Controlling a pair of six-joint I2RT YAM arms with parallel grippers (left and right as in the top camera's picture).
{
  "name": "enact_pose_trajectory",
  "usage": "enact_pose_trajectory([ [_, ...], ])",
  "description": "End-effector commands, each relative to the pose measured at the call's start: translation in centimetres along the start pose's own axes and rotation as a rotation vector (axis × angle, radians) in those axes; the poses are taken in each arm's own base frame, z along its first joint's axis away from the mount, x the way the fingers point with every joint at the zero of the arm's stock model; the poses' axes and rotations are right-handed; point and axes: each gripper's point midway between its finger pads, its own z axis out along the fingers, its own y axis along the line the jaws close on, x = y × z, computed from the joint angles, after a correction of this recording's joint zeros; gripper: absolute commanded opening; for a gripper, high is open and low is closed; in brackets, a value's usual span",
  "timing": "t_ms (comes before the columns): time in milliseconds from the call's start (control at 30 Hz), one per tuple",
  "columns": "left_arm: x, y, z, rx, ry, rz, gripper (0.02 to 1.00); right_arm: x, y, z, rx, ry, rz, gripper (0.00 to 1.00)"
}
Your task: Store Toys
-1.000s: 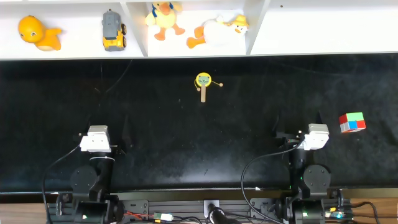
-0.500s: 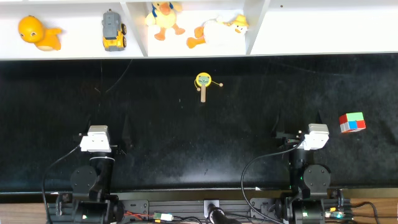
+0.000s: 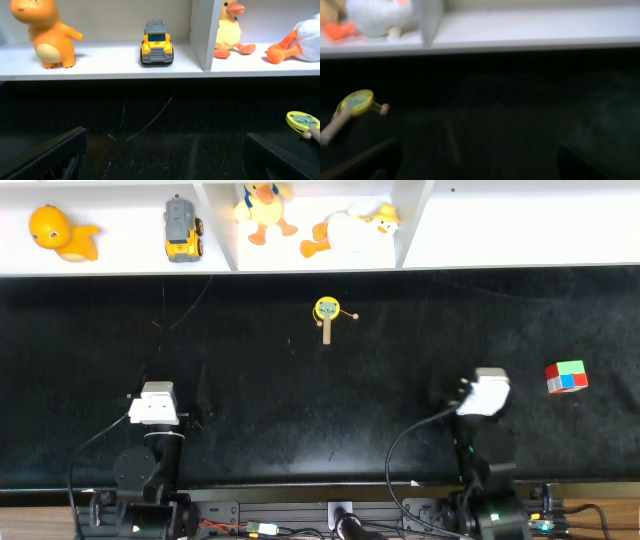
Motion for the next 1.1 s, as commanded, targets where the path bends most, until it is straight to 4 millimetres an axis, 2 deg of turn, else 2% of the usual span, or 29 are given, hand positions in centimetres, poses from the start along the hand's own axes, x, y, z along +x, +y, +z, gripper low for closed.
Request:
enact_pose_trajectory([
  [33,0.0,-0.2,0.0,0.012,-0.006,0.019,0.998,-3.9,1.1,-0.9,0.068,0.106,0.079,0.996],
  [133,0.0,-0.2,0.0,0.012,-0.006,0.019,0.998,-4.6,2.3,-0.8,0.107,0.205,0.07,0.993],
  [233,0.0,-0.2,0.0,0.012,-0.007,0.019,0.998,-4.8,5.0,-0.3,0.081,0.304,0.021,0.993],
  [567,0.0,-0.2,0.0,0.012,-0.007,0.019,0.998,-1.3,13.2,2.4,0.016,0.53,-0.109,0.996],
  [700,0.0,-0.2,0.0,0.012,-0.006,0.019,0.998,-1.1,15.5,3.8,0.005,0.564,-0.14,0.996],
  [900,0.0,-0.2,0.0,0.012,-0.007,0.019,0.998,-0.4,20.3,5.6,-0.101,0.665,-0.112,0.996],
  [1100,0.0,-0.2,0.0,0.012,-0.007,0.019,0.998,1.1,21.9,7.5,-0.049,0.718,-0.009,0.996],
])
